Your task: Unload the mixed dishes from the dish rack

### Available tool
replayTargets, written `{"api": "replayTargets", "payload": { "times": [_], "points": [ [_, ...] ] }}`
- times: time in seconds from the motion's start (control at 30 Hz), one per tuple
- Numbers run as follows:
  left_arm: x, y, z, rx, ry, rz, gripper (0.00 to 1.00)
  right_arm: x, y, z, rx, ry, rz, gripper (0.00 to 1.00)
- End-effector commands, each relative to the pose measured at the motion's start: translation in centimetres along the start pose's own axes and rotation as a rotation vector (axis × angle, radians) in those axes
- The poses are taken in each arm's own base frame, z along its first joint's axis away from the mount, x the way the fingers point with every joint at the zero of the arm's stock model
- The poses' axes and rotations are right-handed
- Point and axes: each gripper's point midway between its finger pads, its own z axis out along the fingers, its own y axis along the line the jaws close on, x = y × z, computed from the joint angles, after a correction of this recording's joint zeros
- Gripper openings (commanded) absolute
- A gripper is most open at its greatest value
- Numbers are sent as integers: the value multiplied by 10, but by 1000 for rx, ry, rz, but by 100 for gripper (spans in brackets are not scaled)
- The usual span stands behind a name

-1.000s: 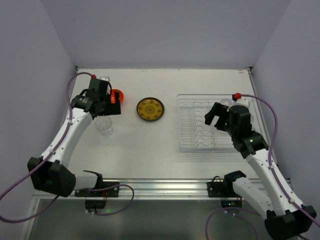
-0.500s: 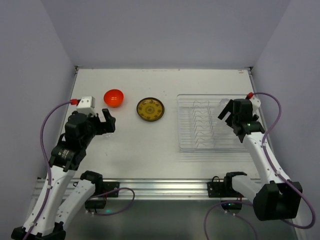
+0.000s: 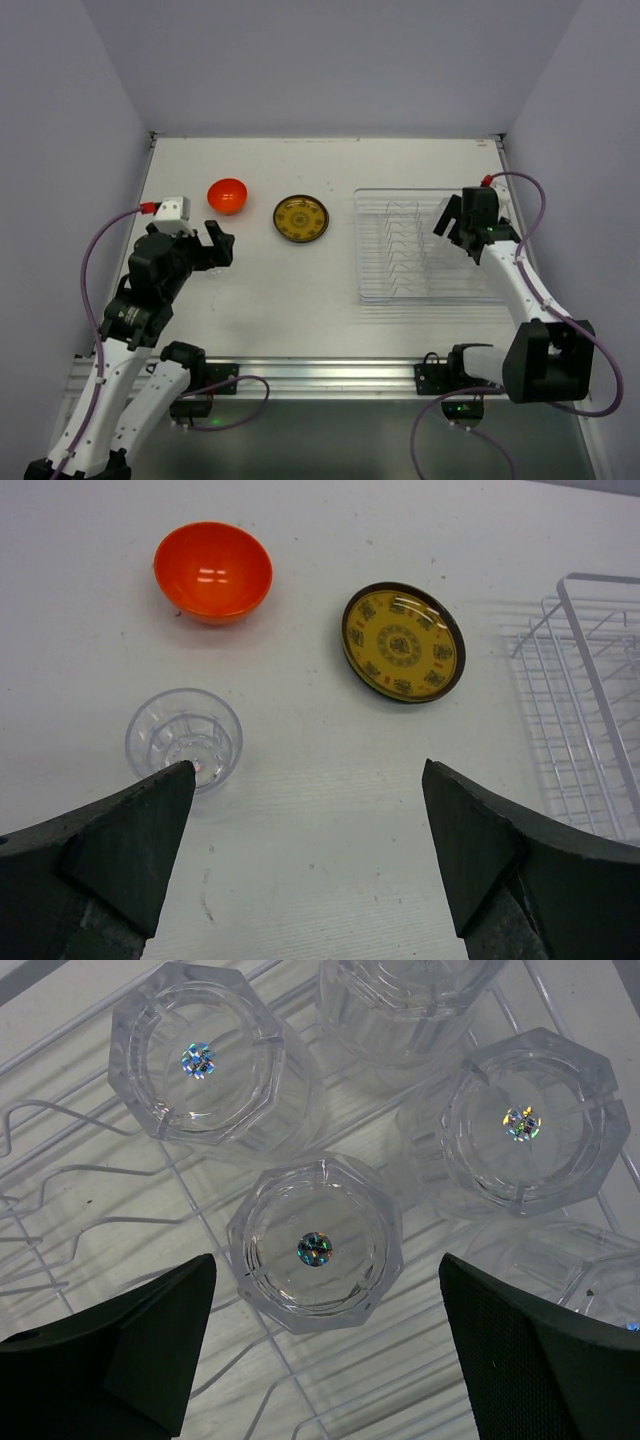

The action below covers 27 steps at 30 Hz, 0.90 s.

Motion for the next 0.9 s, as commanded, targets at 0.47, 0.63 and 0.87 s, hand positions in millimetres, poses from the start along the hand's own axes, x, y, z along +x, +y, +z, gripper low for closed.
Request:
{"api": "replayTargets", "payload": {
  "times": [0.47, 0.63, 0.87],
  "points": [
    [-16, -8, -7, 39, -89, -17, 100, -19, 19, 25, -40, -26, -52, 76],
    [-16, -7, -8, 38, -96, -19, 100, -8, 20, 31, -50, -1, -44, 65],
    [-15, -6, -7, 31, -88, -20, 100, -7, 13, 19, -56, -34, -31, 36]
  ]
}}
